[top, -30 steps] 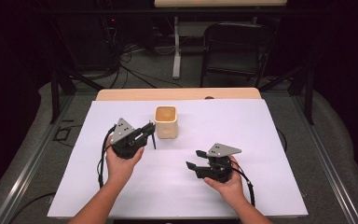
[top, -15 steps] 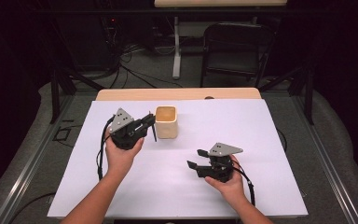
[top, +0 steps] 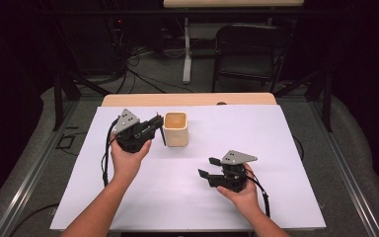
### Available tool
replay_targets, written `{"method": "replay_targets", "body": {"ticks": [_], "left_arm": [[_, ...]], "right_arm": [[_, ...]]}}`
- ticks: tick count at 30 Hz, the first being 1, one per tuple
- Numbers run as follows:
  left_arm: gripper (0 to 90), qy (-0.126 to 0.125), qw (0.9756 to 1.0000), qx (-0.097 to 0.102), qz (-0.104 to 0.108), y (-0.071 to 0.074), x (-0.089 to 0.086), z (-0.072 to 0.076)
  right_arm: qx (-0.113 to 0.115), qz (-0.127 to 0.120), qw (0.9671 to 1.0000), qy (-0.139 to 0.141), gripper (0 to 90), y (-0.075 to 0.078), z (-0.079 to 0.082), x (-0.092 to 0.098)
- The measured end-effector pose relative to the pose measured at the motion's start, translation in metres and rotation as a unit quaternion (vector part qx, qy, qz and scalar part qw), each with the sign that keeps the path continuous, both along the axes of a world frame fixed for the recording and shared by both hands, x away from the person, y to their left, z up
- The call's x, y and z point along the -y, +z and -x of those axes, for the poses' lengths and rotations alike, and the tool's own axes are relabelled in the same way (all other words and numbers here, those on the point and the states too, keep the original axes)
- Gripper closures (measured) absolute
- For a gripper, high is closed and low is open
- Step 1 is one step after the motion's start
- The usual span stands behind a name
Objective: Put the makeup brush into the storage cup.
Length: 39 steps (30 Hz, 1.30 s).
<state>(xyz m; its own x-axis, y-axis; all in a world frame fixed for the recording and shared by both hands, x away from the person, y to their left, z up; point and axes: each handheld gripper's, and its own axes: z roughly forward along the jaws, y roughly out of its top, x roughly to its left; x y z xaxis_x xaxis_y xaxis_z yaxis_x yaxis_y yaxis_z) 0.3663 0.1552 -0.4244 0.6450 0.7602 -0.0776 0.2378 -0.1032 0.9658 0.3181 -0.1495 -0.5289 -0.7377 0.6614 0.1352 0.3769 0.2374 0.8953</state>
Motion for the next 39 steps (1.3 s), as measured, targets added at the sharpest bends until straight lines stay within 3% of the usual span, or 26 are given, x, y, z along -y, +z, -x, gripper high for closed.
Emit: {"method": "replay_targets", "body": {"ticks": [39], "left_arm": [[82.9, -0.013, 0.9998, 0.009, -0.012, 0.014, 0.015, -0.012]], "right_arm": [[0.005, 0.002, 1.0, 0.003, 38.8, 0.001, 0.003, -0.001]]}}
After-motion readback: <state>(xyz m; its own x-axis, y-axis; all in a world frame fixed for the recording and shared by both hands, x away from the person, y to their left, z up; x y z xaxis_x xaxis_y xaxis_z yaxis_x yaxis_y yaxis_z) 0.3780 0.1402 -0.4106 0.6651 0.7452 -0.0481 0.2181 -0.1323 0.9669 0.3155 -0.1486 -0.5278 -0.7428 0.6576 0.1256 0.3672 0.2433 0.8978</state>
